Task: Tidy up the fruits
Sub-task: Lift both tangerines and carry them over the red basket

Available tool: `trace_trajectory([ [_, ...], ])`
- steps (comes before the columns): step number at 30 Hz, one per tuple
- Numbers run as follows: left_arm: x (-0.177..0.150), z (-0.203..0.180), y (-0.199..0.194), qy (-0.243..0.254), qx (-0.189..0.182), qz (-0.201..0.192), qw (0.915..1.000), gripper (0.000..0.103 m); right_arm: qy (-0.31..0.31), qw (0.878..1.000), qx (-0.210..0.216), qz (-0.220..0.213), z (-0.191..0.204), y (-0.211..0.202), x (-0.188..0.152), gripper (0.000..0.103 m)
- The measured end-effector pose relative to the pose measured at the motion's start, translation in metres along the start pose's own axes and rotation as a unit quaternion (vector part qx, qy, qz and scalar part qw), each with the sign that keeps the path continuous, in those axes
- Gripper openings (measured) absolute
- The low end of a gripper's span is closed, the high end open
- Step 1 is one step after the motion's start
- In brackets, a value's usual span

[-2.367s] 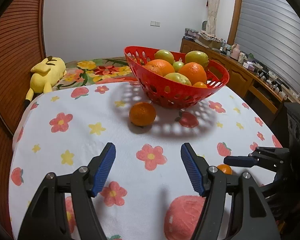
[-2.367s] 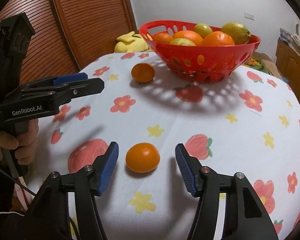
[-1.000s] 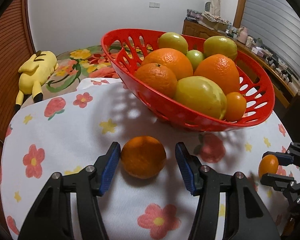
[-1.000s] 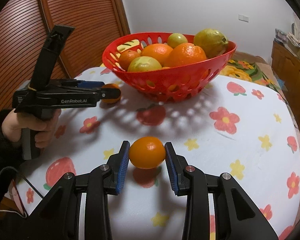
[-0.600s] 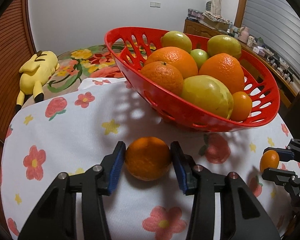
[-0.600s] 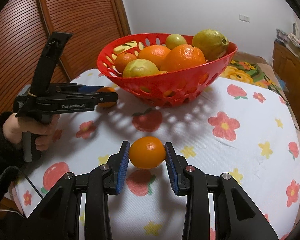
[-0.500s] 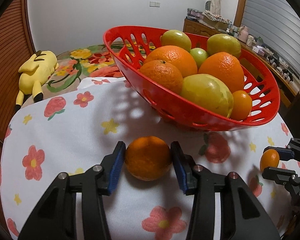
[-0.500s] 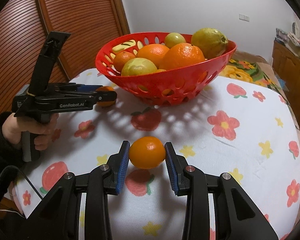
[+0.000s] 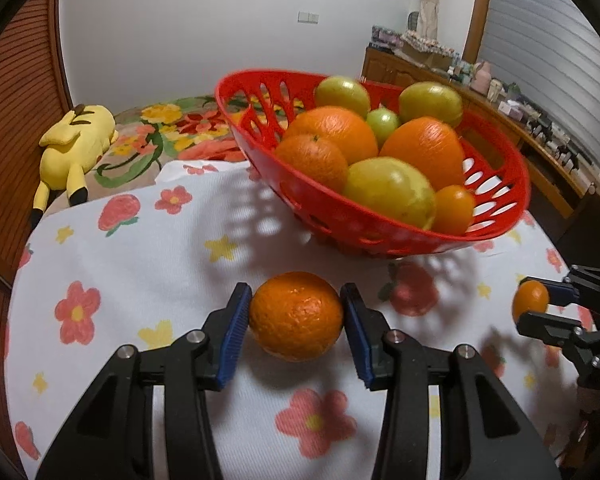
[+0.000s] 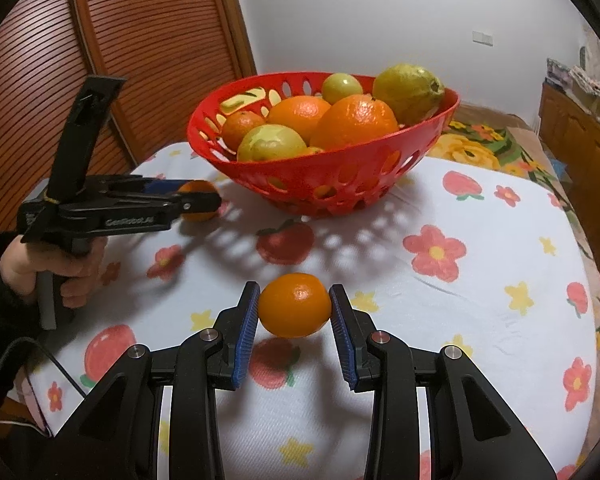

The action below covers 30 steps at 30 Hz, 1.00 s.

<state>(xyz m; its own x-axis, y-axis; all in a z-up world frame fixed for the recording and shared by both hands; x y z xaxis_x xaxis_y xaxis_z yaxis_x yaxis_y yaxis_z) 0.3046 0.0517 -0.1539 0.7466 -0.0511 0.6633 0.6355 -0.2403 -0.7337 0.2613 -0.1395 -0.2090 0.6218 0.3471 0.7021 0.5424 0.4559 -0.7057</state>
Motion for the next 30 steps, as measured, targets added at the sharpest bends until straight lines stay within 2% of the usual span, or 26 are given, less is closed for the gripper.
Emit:
trace_trajectory([
  [7,0.016,-0.007,-0.037,0.002,-0.010,-0.041,0.9991,0.044,-0.008,1.000,-0.005,-0.019,0.002,-0.016,0.014,0.035],
  [14,0.040,-0.015,-0.062,0.012,-0.015,-0.074,0.9971,0.044,-0.026,0.999,-0.008,-0.044,0.004,-0.028,0.042,0.035],
  [21,0.059,-0.020,-0.059,0.018,-0.019,-0.083,0.9962,0.044,-0.046,0.997,-0.010,-0.058,0.003,-0.027,0.076,0.035],
  [30,0.080,-0.010,-0.040,0.017,-0.016,-0.074,0.9970,0.044,-0.058,0.997,-0.005,-0.053,-0.004,-0.003,0.110,0.035],
])
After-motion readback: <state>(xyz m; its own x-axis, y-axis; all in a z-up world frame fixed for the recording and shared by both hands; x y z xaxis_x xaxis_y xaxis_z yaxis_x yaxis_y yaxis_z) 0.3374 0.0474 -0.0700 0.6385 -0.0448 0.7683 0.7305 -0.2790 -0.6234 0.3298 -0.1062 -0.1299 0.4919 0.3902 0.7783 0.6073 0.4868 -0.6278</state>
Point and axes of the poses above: each gripper's, at about its wrist camera, not at the fingertips, and y roughly the way its jaws point, z to its left, x to its top, the point moved 8 cm from there along y, roughly the way its jaws point, and after that the axes turned 3 degrees about -x, right-handed, at the moved point
